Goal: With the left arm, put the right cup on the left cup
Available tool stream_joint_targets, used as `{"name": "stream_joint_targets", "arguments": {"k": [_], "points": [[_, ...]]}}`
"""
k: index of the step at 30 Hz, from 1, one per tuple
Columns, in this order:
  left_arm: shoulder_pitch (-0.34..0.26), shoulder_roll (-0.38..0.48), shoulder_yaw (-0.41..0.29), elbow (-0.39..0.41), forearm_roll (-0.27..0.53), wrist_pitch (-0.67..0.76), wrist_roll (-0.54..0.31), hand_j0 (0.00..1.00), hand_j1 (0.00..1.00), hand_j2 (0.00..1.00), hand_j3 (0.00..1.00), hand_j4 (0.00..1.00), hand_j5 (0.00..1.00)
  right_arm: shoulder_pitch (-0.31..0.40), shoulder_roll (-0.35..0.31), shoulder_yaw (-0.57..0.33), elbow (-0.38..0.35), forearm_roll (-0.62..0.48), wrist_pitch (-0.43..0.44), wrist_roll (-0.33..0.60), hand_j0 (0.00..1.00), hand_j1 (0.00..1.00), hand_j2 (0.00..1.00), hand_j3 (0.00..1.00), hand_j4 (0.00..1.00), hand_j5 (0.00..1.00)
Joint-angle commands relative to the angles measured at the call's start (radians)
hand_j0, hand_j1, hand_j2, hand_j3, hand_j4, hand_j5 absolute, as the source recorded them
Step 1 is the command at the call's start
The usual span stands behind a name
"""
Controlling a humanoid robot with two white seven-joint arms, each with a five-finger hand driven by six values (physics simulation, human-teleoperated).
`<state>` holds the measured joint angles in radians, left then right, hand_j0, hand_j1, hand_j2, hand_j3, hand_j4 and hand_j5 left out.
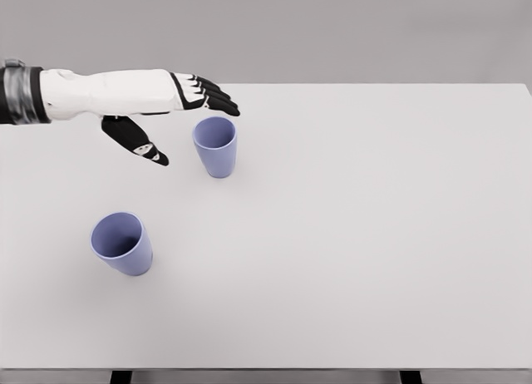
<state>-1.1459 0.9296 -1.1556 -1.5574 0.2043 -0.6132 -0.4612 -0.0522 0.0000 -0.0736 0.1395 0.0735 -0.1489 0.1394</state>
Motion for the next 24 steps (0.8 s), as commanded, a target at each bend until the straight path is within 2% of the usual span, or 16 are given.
{"name": "stream_joint_targets", "arguments": {"k": [1,2,4,5,11,13,16,20,24], "points": [[0.0,-0.009,0.001,0.002,0.007,0.002,-0.001,1.0,1.0,1.0,1.0,1.0,1.0,0.0,0.0,-0.006,0.0,0.0,0.0,0.0,1.0,1.0,1.0,1.0,1.0,1.0],[-0.002,-0.011,0.001,0.013,0.004,0.002,0.001,1.0,1.0,1.0,1.0,1.0,1.0,0.002,0.0,0.0,0.002,0.0,0.0,-0.001,1.0,1.0,1.0,1.0,1.0,1.0],[-0.002,-0.066,0.001,0.137,-0.006,0.002,0.001,1.0,1.0,1.0,1.0,1.0,1.0,0.002,0.0,0.003,0.002,0.0,0.0,-0.001,1.0,1.0,1.0,1.0,1.0,1.0],[-0.002,-0.081,0.001,0.172,-0.013,0.002,-0.001,1.0,1.0,1.0,1.0,1.0,1.0,0.002,0.0,0.0,0.0,0.0,0.0,-0.001,1.0,1.0,1.0,1.0,1.0,1.0],[-0.002,-0.106,0.001,0.188,-0.022,0.002,0.001,1.0,1.0,1.0,1.0,1.0,1.0,0.002,0.0,0.001,0.002,0.0,0.0,-0.001,1.0,1.0,1.0,1.0,1.0,1.0],[0.002,-0.13,0.001,0.195,-0.077,0.002,0.003,1.0,1.0,1.0,1.0,1.0,1.0,0.002,0.0,0.005,0.002,0.0,0.0,-0.001,1.0,1.0,1.0,1.0,1.0,1.0],[0.005,-0.184,-0.021,0.227,-0.089,0.002,-0.001,1.0,1.0,1.0,1.0,1.0,1.0,0.002,0.0,0.001,0.002,0.0,0.0,-0.001,1.0,1.0,1.0,1.0,1.0,1.0],[0.006,-0.207,-0.061,0.304,-0.103,0.002,0.009,1.0,1.0,1.0,1.0,1.0,1.0,0.002,0.0,0.001,0.002,0.0,0.0,-0.001,1.0,1.0,1.0,1.0,1.0,1.0],[0.005,-0.209,-0.052,0.393,-0.094,0.002,0.009,1.0,1.0,1.0,1.0,1.0,1.0,0.002,0.0,0.003,0.002,0.0,0.0,-0.001,1.0,1.0,1.0,1.0,1.0,1.0]]}}
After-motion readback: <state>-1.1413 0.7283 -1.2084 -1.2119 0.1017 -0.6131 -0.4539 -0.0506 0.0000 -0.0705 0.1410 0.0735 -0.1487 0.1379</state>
